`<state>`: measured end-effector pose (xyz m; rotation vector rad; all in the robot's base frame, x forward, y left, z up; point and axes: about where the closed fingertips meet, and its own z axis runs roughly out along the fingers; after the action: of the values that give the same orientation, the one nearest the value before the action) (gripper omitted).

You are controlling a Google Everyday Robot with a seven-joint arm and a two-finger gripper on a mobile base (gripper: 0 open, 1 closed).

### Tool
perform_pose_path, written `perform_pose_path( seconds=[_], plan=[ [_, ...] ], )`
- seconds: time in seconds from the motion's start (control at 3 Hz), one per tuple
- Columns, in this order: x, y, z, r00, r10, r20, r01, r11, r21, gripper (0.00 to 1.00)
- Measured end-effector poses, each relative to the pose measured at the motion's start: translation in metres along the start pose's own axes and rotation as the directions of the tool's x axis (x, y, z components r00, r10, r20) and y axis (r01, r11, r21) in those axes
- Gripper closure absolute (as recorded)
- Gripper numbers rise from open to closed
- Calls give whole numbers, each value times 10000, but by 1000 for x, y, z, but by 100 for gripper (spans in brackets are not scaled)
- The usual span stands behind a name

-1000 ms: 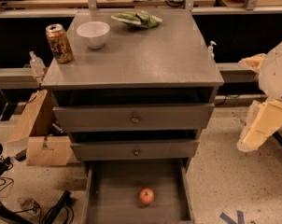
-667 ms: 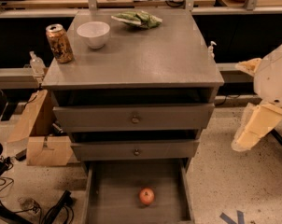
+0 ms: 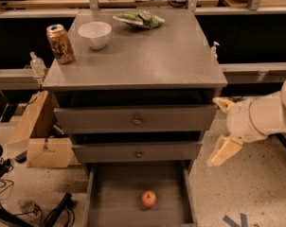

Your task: Pick apple from bottom drawer and place on counter

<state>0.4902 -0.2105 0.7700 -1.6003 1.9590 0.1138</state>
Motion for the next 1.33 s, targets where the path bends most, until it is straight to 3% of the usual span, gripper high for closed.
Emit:
perform_pose_path(
  seconds=[0.33,0.67,1.33],
  plan=[
    [28,-19,51,9943,-227,1041,140,9963,842,0],
    [63,-20,86,9897,151,1421,-308,9936,1088,0],
    [70,-8,114,9857,351,1651,-470,9965,688,0]
  ],
)
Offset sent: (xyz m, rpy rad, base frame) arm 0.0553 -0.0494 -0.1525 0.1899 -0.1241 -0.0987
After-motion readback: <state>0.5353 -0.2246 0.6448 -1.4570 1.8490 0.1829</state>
